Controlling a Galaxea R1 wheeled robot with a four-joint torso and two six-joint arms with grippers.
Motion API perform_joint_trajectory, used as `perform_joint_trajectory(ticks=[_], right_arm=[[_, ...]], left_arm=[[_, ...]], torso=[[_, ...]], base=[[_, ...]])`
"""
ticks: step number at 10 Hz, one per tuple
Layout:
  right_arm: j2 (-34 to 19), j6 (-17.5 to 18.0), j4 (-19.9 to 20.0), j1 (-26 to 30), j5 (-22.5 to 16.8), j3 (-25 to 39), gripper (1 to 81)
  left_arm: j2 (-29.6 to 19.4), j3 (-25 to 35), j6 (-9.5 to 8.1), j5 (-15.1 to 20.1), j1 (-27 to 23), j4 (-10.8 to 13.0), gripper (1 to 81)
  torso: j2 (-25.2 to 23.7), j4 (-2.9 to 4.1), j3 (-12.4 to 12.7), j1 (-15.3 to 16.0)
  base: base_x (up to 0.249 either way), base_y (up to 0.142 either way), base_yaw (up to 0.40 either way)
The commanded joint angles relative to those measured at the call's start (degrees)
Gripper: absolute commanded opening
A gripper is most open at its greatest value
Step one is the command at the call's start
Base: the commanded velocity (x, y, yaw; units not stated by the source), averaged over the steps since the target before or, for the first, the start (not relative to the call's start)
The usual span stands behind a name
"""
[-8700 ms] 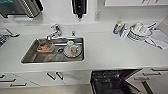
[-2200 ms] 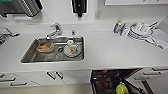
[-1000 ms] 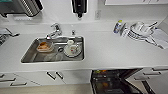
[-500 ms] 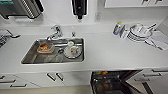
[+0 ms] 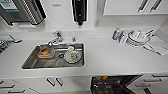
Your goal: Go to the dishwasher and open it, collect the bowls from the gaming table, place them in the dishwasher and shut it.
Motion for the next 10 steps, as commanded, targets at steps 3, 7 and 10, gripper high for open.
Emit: perform_joint_trajectory(ticks=[3,7,10], right_arm=[[7.0,0.8,2.3,-8.0,3.3,-9.1,81.1],[9.5,1.7,4.2,-9.1,3.0,-11.1,81.1],[11.0,7.9,4.4,-8.8,2.8,-12.9,81.1]], left_arm=[[-0.4,-0.9,0.41,3.5,2.2,-0.2,81.1],[-0.4,-1.0,0.41,3.6,1.9,-0.2,81.1],[-0.3,-1.0,0.41,3.6,1.9,-0.2,81.1]], torso=[[-9.5,0.00,0.0,6.0],[-18.0,0.00,0.1,11.3],[-24.0,0.00,0.1,15.1]], base=[[0.000,0.000,0.000],[0.000,0.000,0.000],[0.000,0.000,0.000]])
